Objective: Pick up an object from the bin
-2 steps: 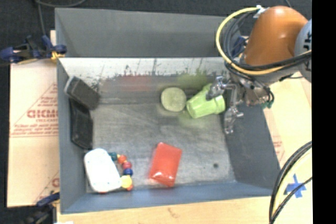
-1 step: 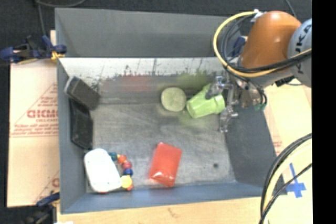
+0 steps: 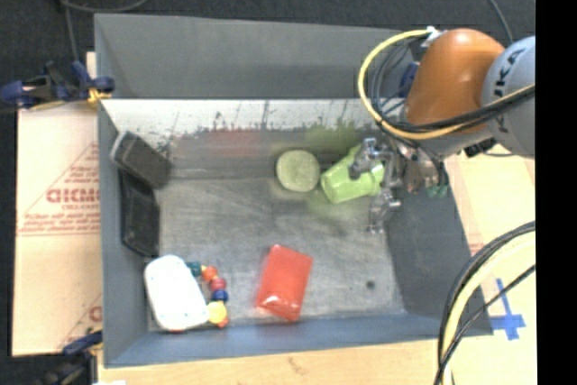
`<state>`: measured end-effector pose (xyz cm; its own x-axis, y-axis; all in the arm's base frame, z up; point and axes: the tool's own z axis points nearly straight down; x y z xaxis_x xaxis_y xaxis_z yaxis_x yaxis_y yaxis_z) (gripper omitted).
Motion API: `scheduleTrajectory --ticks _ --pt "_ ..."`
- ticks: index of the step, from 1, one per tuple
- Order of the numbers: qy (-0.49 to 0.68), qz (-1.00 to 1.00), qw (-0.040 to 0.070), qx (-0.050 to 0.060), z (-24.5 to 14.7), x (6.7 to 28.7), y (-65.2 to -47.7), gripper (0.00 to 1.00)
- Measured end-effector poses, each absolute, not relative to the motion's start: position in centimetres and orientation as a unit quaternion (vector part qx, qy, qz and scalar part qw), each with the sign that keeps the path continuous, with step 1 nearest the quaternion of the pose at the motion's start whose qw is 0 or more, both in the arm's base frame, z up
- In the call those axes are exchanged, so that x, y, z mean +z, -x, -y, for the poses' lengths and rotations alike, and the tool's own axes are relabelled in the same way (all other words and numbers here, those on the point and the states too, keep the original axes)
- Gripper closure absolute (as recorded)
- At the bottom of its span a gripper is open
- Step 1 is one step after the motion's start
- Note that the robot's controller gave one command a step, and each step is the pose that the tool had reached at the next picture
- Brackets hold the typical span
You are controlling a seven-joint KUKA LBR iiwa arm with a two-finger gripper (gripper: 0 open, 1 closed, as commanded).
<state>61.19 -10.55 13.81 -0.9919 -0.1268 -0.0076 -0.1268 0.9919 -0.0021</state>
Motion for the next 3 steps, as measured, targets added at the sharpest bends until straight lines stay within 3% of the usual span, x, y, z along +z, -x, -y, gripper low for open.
scheduleTrajectory --ticks 1,2,3 --pt "0.061 -0.998 0.006 0.000 10.0 14.0 -61.5 0.00" --pt "0.076 -0.997 0.015 -0.003 7.0 11.7 -62.1 0.00" --pt "0.076 -0.997 0.003 -0.001 6.8 10.6 -61.3 1.00"
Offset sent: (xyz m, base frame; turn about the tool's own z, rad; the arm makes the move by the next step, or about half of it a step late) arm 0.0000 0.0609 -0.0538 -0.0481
